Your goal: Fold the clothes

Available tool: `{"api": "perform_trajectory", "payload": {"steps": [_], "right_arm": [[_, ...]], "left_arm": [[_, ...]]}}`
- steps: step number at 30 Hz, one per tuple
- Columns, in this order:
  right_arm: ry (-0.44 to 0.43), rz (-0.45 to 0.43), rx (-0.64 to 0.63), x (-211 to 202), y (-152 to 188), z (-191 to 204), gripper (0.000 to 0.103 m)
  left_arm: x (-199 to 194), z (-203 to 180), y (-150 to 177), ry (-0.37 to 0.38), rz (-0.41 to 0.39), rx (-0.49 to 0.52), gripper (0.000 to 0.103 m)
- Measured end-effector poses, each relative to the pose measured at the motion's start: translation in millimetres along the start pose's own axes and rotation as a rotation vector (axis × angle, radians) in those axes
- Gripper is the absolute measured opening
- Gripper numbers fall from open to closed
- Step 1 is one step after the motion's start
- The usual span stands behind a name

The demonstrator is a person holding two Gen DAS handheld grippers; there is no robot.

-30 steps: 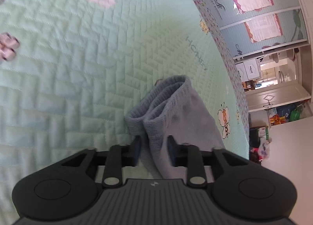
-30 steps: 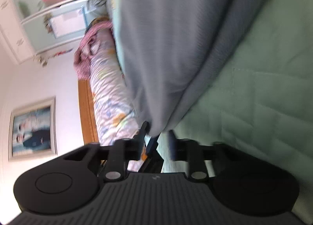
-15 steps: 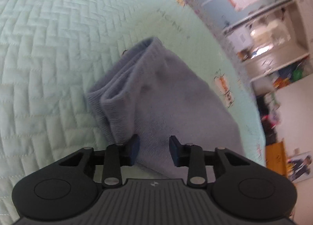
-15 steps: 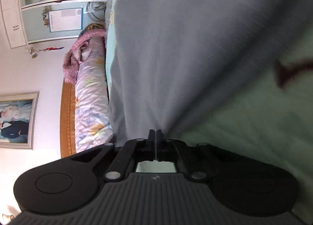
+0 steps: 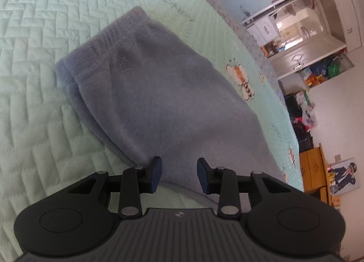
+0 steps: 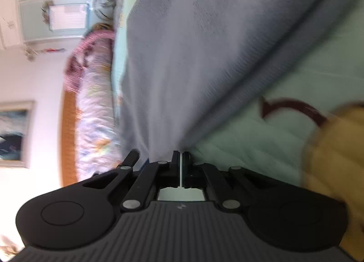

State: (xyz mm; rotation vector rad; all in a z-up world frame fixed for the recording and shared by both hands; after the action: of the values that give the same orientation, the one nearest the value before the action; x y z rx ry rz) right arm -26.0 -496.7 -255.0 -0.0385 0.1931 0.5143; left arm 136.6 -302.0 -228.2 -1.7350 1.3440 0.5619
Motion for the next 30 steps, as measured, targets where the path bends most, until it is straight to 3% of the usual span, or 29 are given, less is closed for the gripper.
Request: {"api": "perform_trajectory", "payload": {"steps": [3, 5, 6, 7, 8, 9, 12, 13, 15, 17, 20, 22, 23, 25, 26, 27, 28, 30], "right_arm": [[-0.041, -0.042, -0.075, -10.4, -9.7, 24.1, 0.019], [-0.071, -0.098, -0.085, -15.2, -28.6, 29.9, 0.042], [-0.072, -0.122, -0.056, -17.1, -39.0, 22.6, 0.045], [-0.054, -0.134, -0.002, -16.3, -47.1, 10.4, 0.040], [-0.041, -0.133, 0.044, -16.0, -48.7, -1.2, 0.014], [-0.028, -0.129, 0.089, -15.9, -49.1, -12.6, 0.004], [-0.020, -0.089, 0.106, -30.4, -31.2, -21.0, 0.001], [-0.014, -0.092, 0.097, -35.5, -27.0, -18.2, 0.007], [-0.030, -0.096, 0.034, -36.8, -29.7, 2.0, 0.021], [-0.048, -0.088, -0.038, -28.3, -39.1, 27.6, 0.035], [-0.017, -0.056, -0.227, 30.3, -67.0, 76.1, 0.051], [0.047, -0.037, -0.380, 62.6, -81.1, 90.3, 0.051], [0.080, -0.027, -0.456, 78.4, -88.1, 96.9, 0.052], [0.210, 0.009, -0.602, 90.8, -101.6, 86.1, 0.054], [0.275, 0.012, -0.601, 88.5, -111.0, 70.4, 0.045], [0.287, -0.011, -0.558, 75.7, -119.1, 56.2, 0.030], [0.267, -0.052, -0.495, 58.2, -123.2, 45.1, 0.009], [0.261, -0.164, -0.402, 19.0, -126.6, 33.9, 0.006]], "left_arm": [[-11.2, -23.8, -0.2, 0.092, -0.023, 0.018, 0.036], [-9.1, -46.3, 1.1, 0.102, -0.034, 0.076, 0.039], [-0.2, -54.5, 2.2, 0.096, -0.017, 0.098, 0.039], [8.8, -62.7, 3.3, 0.090, 0.001, 0.120, 0.039], [20.3, -63.0, 9.1, 0.064, 0.042, 0.137, 0.039], [31.4, -59.5, 13.8, 0.016, 0.075, 0.139, 0.037], [37.5, -48.2, 17.6, 0.061, 0.064, 0.078, 0.035], [36.0, -45.5, 18.2, 0.077, 0.070, 0.042, 0.035], [28.1, -45.0, 19.4, 0.076, 0.059, 0.039, 0.035], [18.9, -59.2, 16.6, 0.056, 0.010, 0.112, 0.036], [8.8, -64.3, 5.4, 0.014, -0.058, 0.183, 0.040], [21.0, -45.8, -0.5, -0.032, -0.027, 0.142, 0.039], [27.2, -36.5, -3.4, -0.055, -0.011, 0.121, 0.028], [28.7, -12.3, -7.3, 0.017, 0.013, 0.000, 0.019], [27.9, 5.0, -8.2, 0.056, 0.034, -0.063, 0.015], [27.6, 12.7, -8.0, 0.077, 0.040, -0.089, 0.013], [27.4, 20.3, -7.9, 0.097, 0.045, -0.114, 0.011], [28.6, 17.8, -7.5, 0.106, 0.030, -0.095, 0.011]]}}
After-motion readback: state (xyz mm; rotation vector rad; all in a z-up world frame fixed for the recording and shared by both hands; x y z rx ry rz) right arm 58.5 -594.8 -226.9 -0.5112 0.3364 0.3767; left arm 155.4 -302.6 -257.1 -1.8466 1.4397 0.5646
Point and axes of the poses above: each gripper's, at about its wrist camera, not at the fingertips, and x roughly the way its jaws point, z to its left, y to its underside, the point moved 7 cm from there along x, roughly the way its jaws point, and after that the axes turned 13 degrees about -y, right-handed, at the moved point
